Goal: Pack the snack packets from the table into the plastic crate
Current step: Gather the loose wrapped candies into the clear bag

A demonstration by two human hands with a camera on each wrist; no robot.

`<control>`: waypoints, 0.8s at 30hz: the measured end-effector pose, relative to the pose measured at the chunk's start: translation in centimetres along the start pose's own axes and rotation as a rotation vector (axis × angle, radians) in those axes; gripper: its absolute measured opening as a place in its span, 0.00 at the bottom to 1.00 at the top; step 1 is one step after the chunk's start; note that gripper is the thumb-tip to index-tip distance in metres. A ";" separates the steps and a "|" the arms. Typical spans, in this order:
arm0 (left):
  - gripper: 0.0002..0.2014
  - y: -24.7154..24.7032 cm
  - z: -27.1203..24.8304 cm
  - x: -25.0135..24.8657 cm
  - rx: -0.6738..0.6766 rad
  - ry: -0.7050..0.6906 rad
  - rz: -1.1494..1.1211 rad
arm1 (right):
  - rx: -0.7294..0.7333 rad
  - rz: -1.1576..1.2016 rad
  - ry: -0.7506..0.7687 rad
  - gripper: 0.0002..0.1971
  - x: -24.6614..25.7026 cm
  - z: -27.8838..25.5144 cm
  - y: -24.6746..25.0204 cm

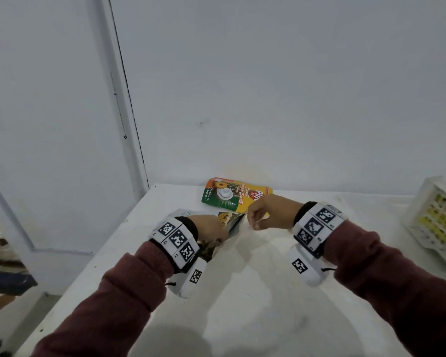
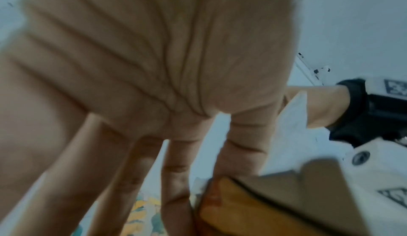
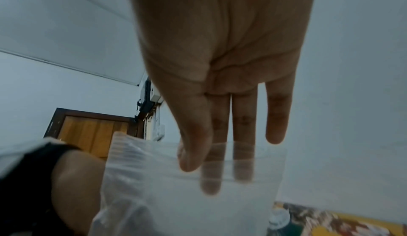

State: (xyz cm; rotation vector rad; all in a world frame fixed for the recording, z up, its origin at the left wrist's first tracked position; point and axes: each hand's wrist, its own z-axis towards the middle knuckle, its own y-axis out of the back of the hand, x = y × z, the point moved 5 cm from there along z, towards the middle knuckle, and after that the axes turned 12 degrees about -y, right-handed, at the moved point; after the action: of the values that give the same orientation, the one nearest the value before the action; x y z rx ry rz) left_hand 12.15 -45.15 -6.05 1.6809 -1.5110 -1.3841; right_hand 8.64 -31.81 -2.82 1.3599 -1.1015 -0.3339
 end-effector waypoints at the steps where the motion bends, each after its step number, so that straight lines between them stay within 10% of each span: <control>1: 0.04 -0.2 0.2 0.1 -0.001 -0.010 0.003 | -0.009 0.013 0.006 0.18 0.2 -0.4 0.7; 12: 0.21 -2.4 2.0 0.4 0.159 -0.064 0.182 | -0.195 0.077 -0.168 0.08 -0.2 -5.0 7.5; 15: 0.10 -0.3 2.5 -0.2 -0.068 -0.115 0.053 | -0.357 0.169 -0.209 0.07 -1.1 -6.1 8.9; 21: 0.13 3.7 0.1 -4.1 -0.973 -0.388 -0.516 | -0.518 0.445 -0.332 0.16 -3.6 -7.1 8.3; 24: 0.13 2.6 -0.3 -8.1 -0.994 -0.617 -0.539 | -0.515 0.667 -0.366 0.19 -4.5 -7.3 6.9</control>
State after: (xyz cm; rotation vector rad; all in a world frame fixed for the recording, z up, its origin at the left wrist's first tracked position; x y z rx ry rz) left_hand 12.33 -38.37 -0.84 1.0444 -0.3448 -2.5232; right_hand 9.36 -22.27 2.60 0.4395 -1.5687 -0.3426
